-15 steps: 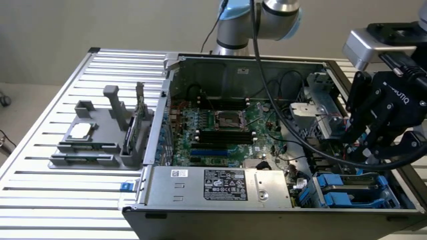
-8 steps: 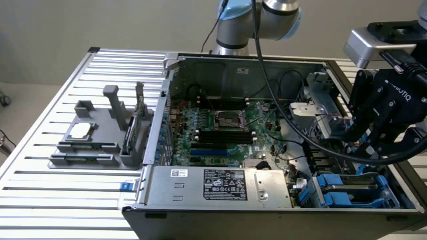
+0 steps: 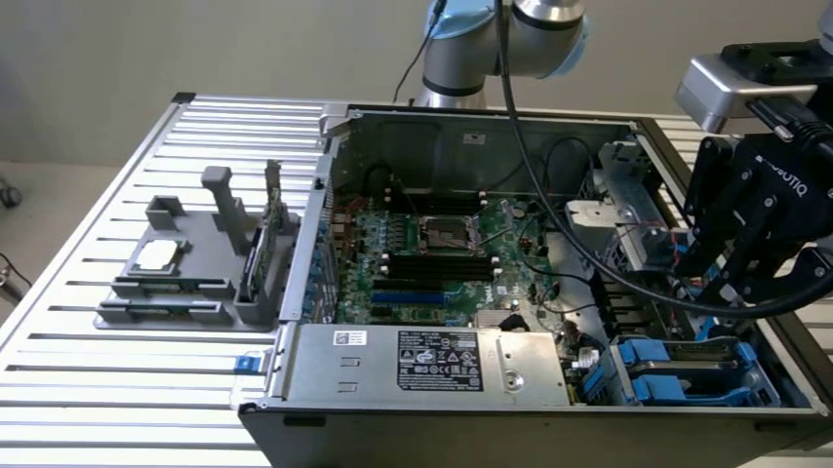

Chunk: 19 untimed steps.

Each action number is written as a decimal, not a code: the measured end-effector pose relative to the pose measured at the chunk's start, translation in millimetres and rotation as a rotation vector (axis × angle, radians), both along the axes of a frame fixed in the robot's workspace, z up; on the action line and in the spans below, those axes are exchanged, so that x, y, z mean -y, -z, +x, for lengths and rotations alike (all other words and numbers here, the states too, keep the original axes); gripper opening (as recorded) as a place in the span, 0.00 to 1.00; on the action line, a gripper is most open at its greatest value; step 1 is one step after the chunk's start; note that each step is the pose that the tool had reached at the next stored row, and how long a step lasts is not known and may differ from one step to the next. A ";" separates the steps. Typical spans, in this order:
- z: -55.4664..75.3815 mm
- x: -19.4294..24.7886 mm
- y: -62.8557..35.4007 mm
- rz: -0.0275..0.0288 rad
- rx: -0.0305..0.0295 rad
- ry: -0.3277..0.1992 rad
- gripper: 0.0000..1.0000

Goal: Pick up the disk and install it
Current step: 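Insert the first disk wire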

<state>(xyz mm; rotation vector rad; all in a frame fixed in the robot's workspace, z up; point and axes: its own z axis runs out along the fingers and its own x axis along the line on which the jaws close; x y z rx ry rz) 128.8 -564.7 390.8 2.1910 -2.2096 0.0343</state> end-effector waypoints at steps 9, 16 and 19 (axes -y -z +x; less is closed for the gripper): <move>0.0 0.0 0.1 0.0000 0.0000 0.000 0.40; 0.0 0.0 0.3 0.0014 0.0001 0.062 0.40; 0.0 0.0 0.3 0.0014 0.0001 0.108 0.40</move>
